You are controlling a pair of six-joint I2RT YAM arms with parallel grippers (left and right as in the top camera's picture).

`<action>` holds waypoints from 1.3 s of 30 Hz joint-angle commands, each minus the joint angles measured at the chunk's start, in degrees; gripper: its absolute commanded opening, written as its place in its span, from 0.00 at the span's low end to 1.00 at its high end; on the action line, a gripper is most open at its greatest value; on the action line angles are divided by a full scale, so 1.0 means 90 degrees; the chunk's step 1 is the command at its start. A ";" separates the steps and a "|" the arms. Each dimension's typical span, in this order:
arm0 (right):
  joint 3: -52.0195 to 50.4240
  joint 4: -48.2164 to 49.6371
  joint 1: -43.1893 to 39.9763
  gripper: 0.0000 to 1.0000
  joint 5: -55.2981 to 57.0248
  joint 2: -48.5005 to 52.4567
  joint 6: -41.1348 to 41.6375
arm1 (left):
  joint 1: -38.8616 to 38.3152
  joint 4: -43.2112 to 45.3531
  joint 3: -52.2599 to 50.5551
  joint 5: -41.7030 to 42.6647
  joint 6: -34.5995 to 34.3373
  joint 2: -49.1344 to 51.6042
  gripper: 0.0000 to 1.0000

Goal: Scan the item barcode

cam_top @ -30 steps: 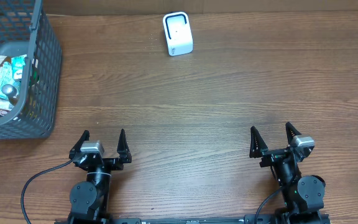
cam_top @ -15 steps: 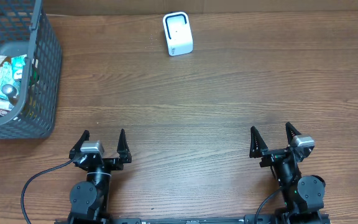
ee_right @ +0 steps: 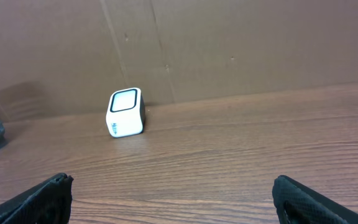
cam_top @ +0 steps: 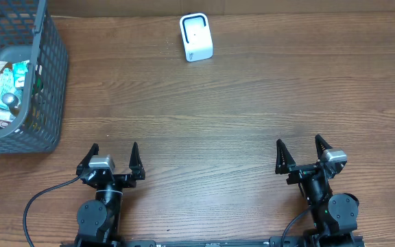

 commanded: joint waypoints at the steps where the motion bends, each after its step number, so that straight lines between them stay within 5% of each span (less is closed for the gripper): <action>1: -0.0066 0.0036 -0.0022 1.00 0.0041 -0.0051 -0.0046 | -0.0010 0.0005 -0.0019 0.0005 0.0117 -0.0007 1.00; 10: -0.0066 0.0036 -0.0022 1.00 0.0041 -0.0051 -0.0046 | -0.0005 0.0296 -0.0019 -0.0775 0.0117 -0.0007 1.00; 14: -0.0066 0.0036 -0.0022 1.00 0.0041 -0.0051 -0.0046 | -0.0007 0.0959 0.0170 -0.0270 0.0143 -0.0007 1.00; 29: -0.0066 0.0036 -0.0022 1.00 0.0041 -0.0051 -0.0046 | -0.0007 0.0670 0.3361 0.0391 0.0770 0.0124 1.00; 39: -0.0066 0.0036 -0.0022 1.00 0.0041 -0.0051 -0.0046 | -0.0007 -0.0716 0.6059 0.0318 0.1338 0.2246 1.00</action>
